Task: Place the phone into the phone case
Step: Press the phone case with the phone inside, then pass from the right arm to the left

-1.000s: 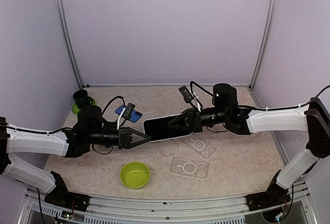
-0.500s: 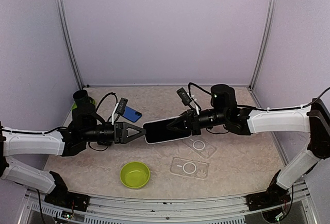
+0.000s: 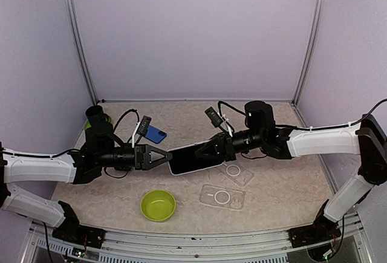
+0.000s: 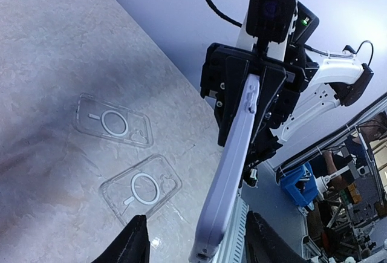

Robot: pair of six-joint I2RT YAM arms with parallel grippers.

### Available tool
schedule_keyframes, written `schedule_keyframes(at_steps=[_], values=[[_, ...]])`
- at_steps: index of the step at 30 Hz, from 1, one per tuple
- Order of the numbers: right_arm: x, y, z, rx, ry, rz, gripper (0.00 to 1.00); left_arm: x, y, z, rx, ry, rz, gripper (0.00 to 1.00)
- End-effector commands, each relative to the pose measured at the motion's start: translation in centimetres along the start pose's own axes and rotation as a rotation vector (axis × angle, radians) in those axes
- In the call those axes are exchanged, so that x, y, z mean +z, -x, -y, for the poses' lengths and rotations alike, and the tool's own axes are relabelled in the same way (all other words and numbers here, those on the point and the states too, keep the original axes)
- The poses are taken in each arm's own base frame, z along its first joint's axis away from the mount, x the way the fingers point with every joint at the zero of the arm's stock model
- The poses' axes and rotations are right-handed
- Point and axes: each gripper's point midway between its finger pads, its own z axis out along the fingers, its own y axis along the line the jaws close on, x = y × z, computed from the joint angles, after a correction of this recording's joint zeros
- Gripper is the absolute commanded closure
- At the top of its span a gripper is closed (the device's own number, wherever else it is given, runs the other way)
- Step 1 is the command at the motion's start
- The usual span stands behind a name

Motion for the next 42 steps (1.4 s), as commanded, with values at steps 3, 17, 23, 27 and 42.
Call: schedule_keyframes(at_steps=[3, 17, 23, 27, 42], values=[[0.0, 1.9, -1.5, -0.052, 0.071, 0.035, 1.00, 1.3, 0.0, 1.0, 0.039, -0.043, -0.033, 0.60], [-1.6, 0.7, -0.5, -0.017, 0.098, 0.048, 1.00, -2.3, 0.6, 0.2, -0.036, -0.086, 0.047, 0.83], [-1.1, 0.3, 0.5, 0.020, 0.097, 0.010, 1.00, -2.5, 1.6, 0.6, 0.002, -0.062, 0.051, 0.56], [-0.7, -0.2, 0.5, 0.023, 0.105, -0.027, 1.00, -2.0, 2.5, 0.9, 0.067, -0.012, 0.018, 0.47], [1.6, -2.9, -2.0, -0.012, 0.195, -0.144, 1.00, 2.8, -0.8, 3.9, 0.187, -0.084, -0.209, 0.40]])
